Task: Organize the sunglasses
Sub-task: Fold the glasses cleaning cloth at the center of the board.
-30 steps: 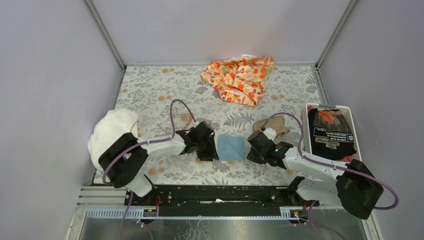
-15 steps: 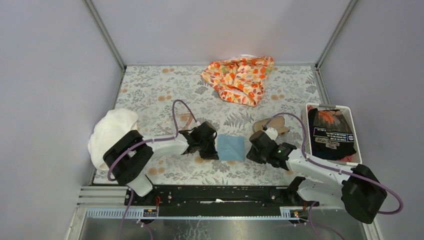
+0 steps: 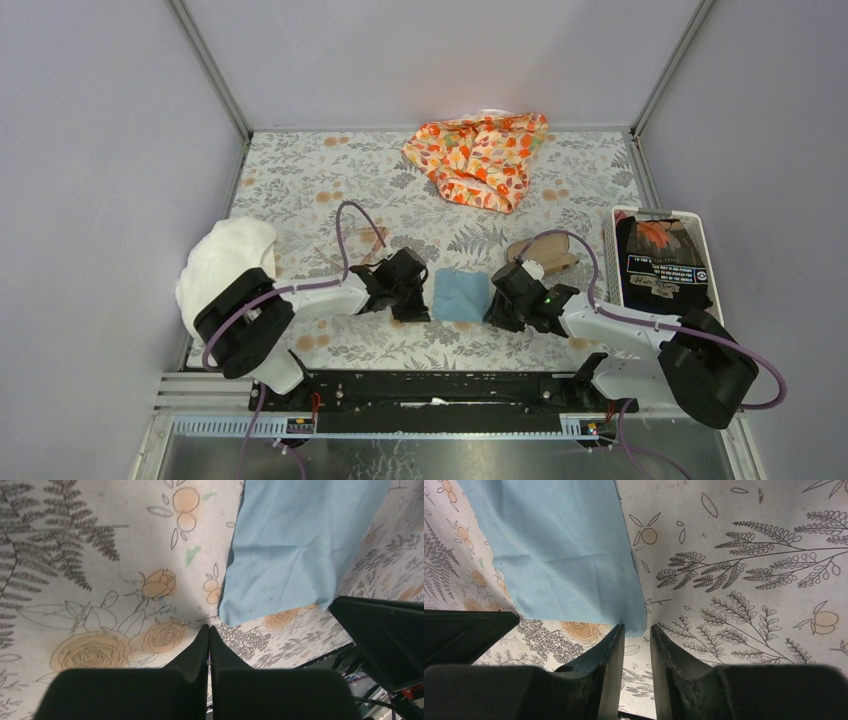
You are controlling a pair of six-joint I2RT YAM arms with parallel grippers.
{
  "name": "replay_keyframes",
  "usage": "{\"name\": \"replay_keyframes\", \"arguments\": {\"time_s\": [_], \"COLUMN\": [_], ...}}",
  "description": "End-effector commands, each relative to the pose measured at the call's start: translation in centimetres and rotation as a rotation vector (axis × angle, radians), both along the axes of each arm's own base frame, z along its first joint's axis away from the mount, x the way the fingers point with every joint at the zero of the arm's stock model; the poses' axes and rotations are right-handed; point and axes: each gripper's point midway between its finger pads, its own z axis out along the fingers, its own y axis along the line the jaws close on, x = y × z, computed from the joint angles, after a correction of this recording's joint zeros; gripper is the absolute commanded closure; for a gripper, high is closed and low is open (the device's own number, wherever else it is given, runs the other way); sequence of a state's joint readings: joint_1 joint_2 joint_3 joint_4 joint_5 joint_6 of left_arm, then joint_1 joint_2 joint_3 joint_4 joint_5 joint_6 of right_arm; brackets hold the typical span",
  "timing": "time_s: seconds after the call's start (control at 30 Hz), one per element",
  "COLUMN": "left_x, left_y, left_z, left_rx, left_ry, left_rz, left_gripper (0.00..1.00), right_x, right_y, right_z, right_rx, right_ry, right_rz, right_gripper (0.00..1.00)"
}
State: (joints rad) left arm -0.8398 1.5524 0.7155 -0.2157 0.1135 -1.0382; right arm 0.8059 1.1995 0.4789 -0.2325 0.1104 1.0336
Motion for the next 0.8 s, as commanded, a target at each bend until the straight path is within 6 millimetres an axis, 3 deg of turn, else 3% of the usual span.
{"name": "replay_keyframes", "arguments": {"time_s": [0.0,0.17,0.27,0.43,0.63,0.77], "left_x": [-1.5,-1.1,-0.5,0.1,0.0,0.0], "left_y": [0.9,1.0,0.4,-0.3,-1.3,-1.4], "left_z": [-0.1,0.5,1.1,0.2,-0.6,-0.9], "left_rx": [0.012,0.005,-0.023,-0.01,-0.028,-0.022], "left_ry": [0.008,-0.021,-0.045,-0.043,-0.019,-0.013], "left_rz": [-0.024,-0.005,0.004,-0.02,-0.042,-0.043], "left_gripper": [1.0,0.99,0.72,0.55,0.53,0.58], "right_x": [-0.5,-0.5,-0.3,-0.4,-0.1,0.0], "right_y": [0.3,-0.1,-0.5,-0.5,-0.5,-0.6], "right_z": [-0.5,-1.0,-1.0,-1.1,-0.8,-0.7], "right_rx": [0.012,-0.007,-0.023,-0.022,-0.034,-0.036], "right_ry": [0.018,0.019,0.01,0.013,0.005,0.001], "right_rz": [0.01,-0.004,-0.016,-0.02,-0.023,-0.025], "right_gripper": [0.67,0.67,0.67,0.67,0.67,0.67]}}
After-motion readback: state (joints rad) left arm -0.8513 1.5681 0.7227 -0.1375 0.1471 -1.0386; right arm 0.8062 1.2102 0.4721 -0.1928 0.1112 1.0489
